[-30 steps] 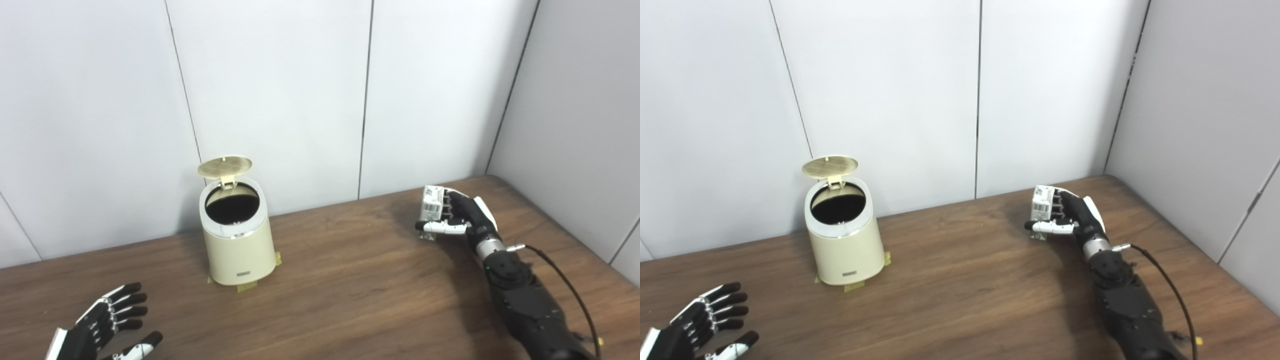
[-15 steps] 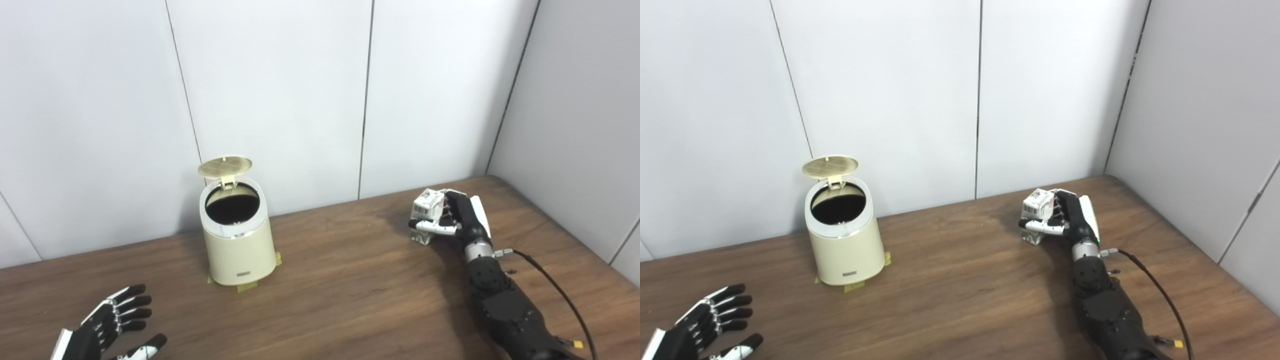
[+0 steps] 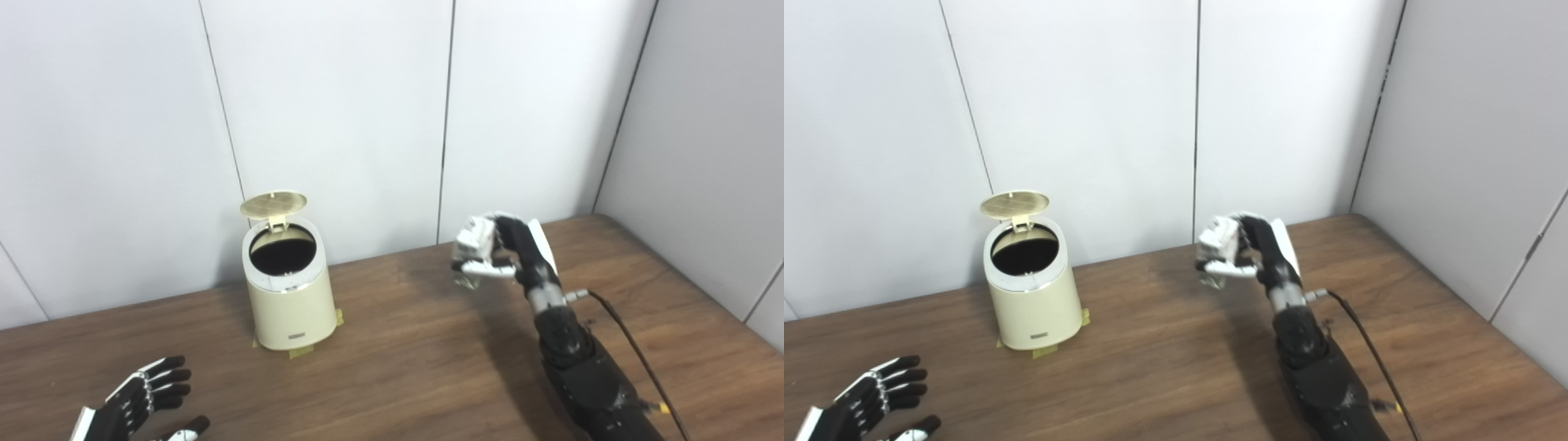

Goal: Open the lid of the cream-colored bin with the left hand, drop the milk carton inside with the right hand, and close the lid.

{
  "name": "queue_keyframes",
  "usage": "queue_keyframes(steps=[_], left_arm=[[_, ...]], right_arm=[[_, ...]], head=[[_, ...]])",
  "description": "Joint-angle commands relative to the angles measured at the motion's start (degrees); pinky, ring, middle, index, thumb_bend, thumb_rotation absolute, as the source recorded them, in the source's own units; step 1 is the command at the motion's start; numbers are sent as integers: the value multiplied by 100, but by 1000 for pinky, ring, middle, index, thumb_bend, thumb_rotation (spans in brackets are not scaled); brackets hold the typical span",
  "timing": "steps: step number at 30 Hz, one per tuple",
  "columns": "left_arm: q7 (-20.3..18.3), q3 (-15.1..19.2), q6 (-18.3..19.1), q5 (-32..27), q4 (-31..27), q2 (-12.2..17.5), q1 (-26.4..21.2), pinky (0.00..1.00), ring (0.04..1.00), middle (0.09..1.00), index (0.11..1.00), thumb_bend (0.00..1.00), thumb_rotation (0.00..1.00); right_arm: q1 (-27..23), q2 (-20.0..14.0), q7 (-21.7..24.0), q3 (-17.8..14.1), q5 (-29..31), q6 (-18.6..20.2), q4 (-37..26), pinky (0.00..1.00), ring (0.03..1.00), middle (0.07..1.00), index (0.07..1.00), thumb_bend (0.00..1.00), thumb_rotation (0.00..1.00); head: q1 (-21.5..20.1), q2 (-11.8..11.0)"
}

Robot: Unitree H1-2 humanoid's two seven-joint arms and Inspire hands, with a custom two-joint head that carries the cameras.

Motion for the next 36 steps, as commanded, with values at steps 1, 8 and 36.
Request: queue_keyframes(steps=[1, 8, 36], left_arm=[[97, -15, -201, 61, -45, -17, -230, 675, 702, 740, 771, 710, 0], [203, -81, -98, 220, -80, -169, -240, 668, 697, 734, 767, 730, 35], [568, -409, -117, 467, -2, -766, -286, 610, 702, 746, 777, 729, 77]], right_arm=[[-434, 41, 101, 32, 5, 31, -386, 321, 403, 487, 528, 517, 0], [-751, 443, 276, 180, -59, 19, -619, 298, 396, 488, 519, 518, 0], [-1784, 1578, 681, 902, -388, 152, 54, 295, 384, 485, 549, 511, 0]], head=[[67, -7], [497, -79], [1752, -124]])
